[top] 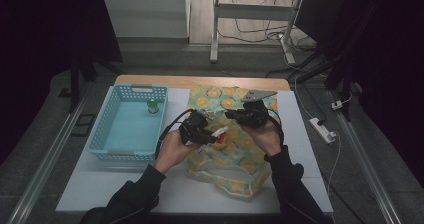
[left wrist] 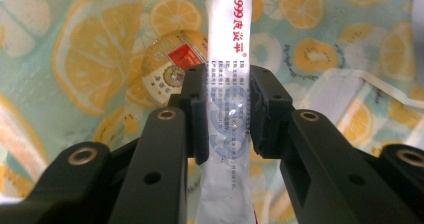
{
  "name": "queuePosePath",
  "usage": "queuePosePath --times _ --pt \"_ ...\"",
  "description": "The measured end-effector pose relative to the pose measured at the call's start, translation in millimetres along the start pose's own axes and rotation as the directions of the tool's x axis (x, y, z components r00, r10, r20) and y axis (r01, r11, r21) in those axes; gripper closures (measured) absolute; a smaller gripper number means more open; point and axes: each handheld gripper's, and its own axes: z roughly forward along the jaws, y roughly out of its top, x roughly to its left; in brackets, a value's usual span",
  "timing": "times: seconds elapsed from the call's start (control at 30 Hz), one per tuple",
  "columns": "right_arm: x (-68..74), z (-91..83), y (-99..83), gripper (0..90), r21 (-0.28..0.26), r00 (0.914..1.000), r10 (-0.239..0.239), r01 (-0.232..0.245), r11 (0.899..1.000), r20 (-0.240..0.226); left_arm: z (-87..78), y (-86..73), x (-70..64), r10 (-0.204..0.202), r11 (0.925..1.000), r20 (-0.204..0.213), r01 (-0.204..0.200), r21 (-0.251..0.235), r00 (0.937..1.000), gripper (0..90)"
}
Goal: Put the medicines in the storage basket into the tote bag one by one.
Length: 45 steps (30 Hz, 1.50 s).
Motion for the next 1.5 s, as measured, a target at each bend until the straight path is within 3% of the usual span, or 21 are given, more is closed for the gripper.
queuePosePath --times 0.37,0.77,1.03,1.33,1.5 --pt "1.1 1.8 0.0 90.0 0.005 1.0000 0.001 -0.001 1.000 -0.001 19.0 13.5 8.1 -0.012 0.9989 -0.036 0.010 -0.046 0.9993 71.3" --pt "2.1 3.8 0.2 90.0 0.015 1.0000 0.001 -0.001 1.000 0.000 33.1 13.7 25.2 -0.047 0.9957 -0.080 0.040 -0.084 0.9957 71.3" --pt "1.6 5.3 -0.5 90.0 0.021 1.0000 0.006 -0.006 1.000 0.007 41.7 18.1 29.8 -0.055 0.9954 -0.100 0.047 -0.083 0.9935 71.2" --pt "-0.9 7.0 -2.4 90.0 0.037 0.9996 0.019 -0.020 0.999 0.019 52.0 16.2 37.3 -0.065 0.9952 -0.145 0.053 -0.082 0.9873 71.1" --pt "-0.3 7.7 -2.4 90.0 0.038 0.9997 0.017 -0.018 0.999 0.020 54.7 17.8 38.4 -0.071 0.9958 -0.194 0.059 -0.070 0.9784 70.1"
